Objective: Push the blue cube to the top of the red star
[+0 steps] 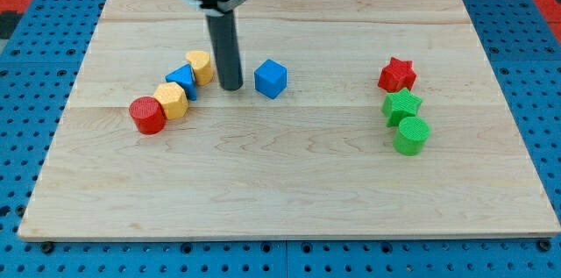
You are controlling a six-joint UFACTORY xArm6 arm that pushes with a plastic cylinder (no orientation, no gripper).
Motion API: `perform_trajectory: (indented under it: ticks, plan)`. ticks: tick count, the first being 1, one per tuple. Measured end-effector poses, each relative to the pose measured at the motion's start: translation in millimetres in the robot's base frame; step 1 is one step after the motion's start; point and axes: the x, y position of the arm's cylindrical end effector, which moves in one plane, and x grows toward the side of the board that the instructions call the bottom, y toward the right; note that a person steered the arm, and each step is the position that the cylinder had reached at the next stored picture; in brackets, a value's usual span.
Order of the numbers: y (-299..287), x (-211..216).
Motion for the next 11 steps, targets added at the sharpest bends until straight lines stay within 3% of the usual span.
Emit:
perform_trajectory:
  ticks: [1, 2, 3, 4, 6, 8, 11]
  plan:
    - [34.1, -28.7]
    - [-22.4, -26.0]
    - [-22.2, 11.2]
    - [16.0, 20.8]
    - [125.2, -34.8]
    - [115.2, -59.6]
    - [162.1, -59.6]
